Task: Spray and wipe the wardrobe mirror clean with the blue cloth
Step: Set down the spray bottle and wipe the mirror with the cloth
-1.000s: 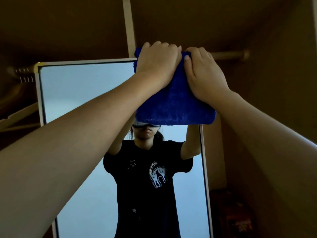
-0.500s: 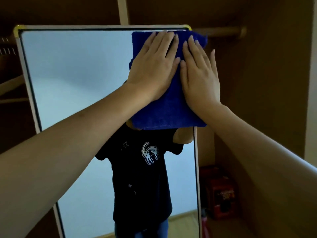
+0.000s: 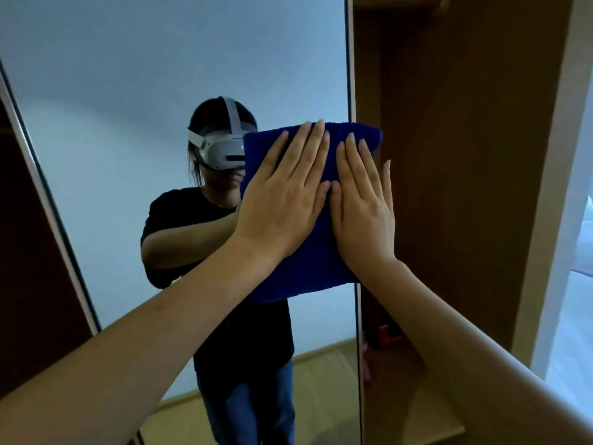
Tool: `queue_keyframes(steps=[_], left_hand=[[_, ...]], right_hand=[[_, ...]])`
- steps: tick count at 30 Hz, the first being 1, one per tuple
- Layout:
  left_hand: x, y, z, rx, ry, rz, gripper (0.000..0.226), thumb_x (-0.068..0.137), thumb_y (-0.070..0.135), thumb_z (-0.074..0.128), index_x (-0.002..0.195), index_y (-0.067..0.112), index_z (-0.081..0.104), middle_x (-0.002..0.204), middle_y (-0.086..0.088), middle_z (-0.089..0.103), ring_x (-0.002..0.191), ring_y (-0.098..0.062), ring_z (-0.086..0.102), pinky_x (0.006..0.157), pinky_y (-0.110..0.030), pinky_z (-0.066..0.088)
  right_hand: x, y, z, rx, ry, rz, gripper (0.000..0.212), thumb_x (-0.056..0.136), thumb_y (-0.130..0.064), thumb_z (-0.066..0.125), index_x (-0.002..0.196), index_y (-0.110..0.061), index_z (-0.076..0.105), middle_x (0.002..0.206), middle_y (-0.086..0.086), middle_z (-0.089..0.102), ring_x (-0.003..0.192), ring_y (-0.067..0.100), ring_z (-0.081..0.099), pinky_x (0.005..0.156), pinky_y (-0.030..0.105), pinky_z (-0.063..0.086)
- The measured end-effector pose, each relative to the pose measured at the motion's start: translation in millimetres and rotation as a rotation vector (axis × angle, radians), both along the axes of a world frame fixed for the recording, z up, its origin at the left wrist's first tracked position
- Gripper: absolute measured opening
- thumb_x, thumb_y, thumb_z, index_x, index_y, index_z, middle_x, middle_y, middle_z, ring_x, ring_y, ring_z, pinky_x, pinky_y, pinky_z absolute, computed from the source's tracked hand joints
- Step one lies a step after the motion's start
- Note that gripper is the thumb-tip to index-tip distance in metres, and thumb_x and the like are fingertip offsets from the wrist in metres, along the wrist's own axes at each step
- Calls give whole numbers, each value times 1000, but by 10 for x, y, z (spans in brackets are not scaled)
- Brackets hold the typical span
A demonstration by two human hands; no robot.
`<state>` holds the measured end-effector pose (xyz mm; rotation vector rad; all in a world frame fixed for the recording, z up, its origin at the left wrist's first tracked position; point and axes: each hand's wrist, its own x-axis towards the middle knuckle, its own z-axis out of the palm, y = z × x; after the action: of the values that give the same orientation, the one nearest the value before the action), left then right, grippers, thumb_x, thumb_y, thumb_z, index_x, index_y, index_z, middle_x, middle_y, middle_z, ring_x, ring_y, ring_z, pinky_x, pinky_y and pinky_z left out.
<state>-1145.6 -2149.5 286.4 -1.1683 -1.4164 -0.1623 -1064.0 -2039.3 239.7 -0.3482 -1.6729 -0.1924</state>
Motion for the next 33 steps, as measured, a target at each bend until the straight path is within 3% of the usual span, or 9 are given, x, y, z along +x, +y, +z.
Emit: queue_keyframes(steps=[11,16,20,29,33], left_hand=[[-4,-63,-824,31,80,58,53,106,30,12,150,0,18,157,-15,24,146,-25,22,119,-40,18],[-27,-108,-1087,69,84,81,51,107,29,20,150,0,22,156,-14,28,144,-24,26,118,-40,22],[-29,-101,-1312,119,57,77,49,106,27,25,148,2,30,153,-13,35,142,-24,32,117,-39,24],[62,-111,-2037,118,-19,125,48,104,27,28,145,1,36,148,-13,42,138,-25,40,114,-40,30],[50,-143,-2526,78,-38,130,49,104,26,31,146,1,34,149,-13,41,139,-25,38,115,-40,26]], right_hand=[[-19,-278,-726,-56,-15,-124,46,103,-15,39,144,6,37,152,22,37,144,30,31,121,38,16],[-129,-409,-945,-177,-13,59,52,101,-14,33,146,10,27,155,26,25,147,34,21,122,39,13],[-157,-373,-1184,-163,13,161,50,102,-10,41,145,11,27,154,28,26,146,36,21,122,43,12],[-159,-265,-1946,-92,23,175,47,100,-7,50,140,12,37,146,30,39,140,36,29,121,44,20],[-142,-262,-2449,-88,-7,187,49,99,-5,51,141,8,31,146,31,39,144,31,23,121,44,17]])
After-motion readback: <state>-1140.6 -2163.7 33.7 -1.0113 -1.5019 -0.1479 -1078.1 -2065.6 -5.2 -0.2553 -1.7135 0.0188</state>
